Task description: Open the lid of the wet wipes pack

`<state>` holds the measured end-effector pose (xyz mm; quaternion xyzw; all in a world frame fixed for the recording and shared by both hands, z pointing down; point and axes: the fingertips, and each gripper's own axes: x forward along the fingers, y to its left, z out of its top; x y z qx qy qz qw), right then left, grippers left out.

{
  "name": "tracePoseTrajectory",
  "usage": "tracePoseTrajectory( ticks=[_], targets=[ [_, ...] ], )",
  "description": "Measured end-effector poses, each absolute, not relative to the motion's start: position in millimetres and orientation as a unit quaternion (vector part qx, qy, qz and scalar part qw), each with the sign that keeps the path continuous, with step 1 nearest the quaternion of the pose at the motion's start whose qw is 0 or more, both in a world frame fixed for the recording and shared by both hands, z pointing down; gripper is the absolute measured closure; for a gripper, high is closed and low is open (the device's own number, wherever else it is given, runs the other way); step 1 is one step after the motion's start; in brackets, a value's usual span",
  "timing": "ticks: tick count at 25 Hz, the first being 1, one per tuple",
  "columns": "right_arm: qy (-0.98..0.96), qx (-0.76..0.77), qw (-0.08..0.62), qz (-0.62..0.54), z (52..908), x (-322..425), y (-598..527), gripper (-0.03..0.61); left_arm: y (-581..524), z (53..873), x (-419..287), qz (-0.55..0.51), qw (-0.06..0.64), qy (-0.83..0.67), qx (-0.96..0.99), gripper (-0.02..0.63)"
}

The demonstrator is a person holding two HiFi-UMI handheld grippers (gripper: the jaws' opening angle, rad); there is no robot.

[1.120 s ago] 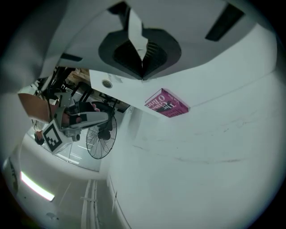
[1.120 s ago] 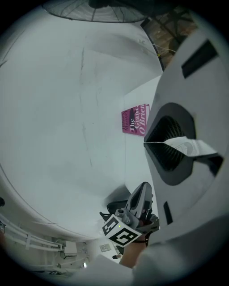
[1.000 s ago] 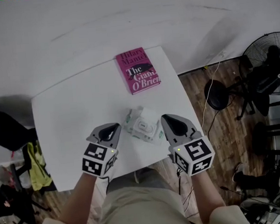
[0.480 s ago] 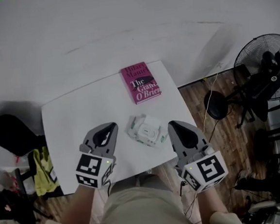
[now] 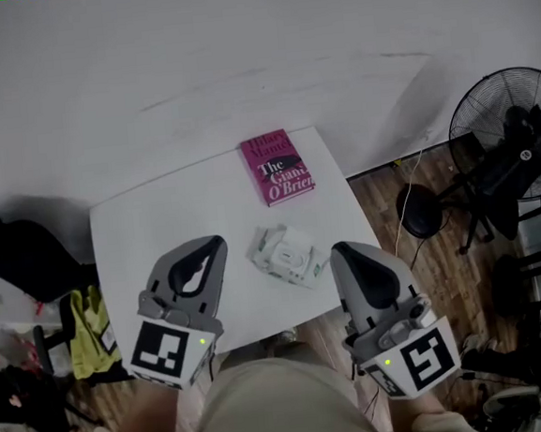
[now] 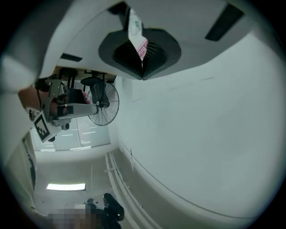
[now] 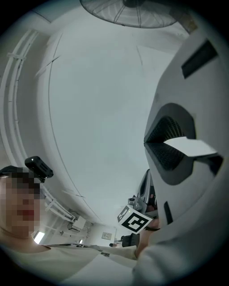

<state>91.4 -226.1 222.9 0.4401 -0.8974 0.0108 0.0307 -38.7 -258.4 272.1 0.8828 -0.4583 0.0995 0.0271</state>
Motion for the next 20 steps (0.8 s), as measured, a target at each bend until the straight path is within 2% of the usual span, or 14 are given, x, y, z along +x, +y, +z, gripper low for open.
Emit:
tracePoseTrajectory(
  ticks=[4,20],
  targets=[
    [-0.898,0.439,0.019,-0.004,205,93,-218,0.555,-250,250,-38,0.087,0.000,-0.463,0.882,0.592],
    [-0.897,0.440,0.041,-0.024,203,99,-223,0.555,-255,241,-25,0.082,-0.001,-0.442,0.893,0.592]
  ],
)
